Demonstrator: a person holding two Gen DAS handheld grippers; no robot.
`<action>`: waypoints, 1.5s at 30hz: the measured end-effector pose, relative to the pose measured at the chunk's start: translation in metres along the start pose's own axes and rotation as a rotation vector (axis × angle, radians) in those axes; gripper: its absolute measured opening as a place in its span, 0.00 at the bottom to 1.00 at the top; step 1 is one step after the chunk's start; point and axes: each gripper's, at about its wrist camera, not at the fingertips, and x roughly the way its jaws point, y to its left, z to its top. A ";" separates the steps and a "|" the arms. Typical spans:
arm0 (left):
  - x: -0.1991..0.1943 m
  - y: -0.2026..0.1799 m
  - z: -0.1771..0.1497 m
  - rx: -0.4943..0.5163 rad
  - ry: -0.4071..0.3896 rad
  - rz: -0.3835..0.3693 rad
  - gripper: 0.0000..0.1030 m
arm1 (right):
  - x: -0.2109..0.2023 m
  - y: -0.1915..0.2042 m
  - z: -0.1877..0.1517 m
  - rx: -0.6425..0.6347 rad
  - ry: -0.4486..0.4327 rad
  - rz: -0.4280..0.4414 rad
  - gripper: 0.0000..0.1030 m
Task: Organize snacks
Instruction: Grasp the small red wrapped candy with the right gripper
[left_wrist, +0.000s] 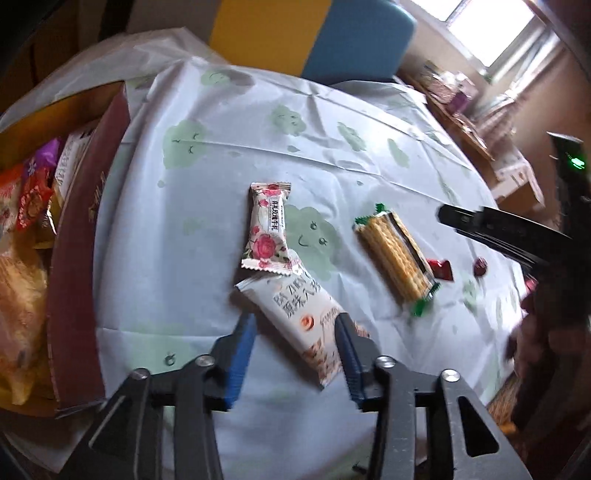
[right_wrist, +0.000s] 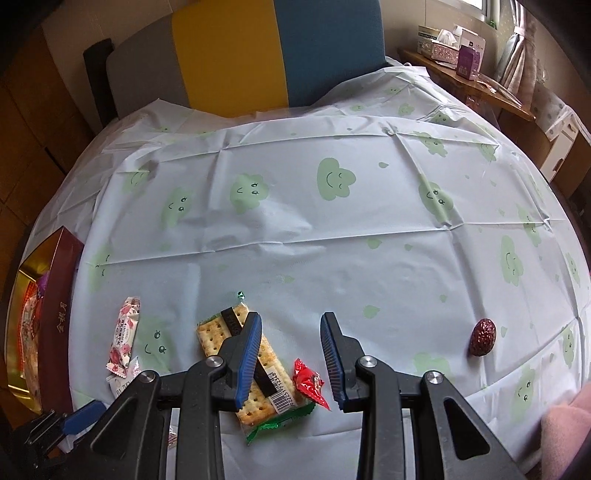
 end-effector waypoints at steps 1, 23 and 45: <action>0.004 -0.003 0.003 -0.009 0.005 0.016 0.45 | -0.001 -0.002 0.001 0.006 -0.006 0.004 0.32; -0.008 0.002 -0.029 0.355 -0.061 0.167 0.32 | 0.031 -0.029 -0.009 0.128 0.214 0.030 0.32; -0.019 0.035 -0.045 0.229 -0.070 0.102 0.40 | 0.024 -0.063 -0.009 0.313 0.144 0.039 0.25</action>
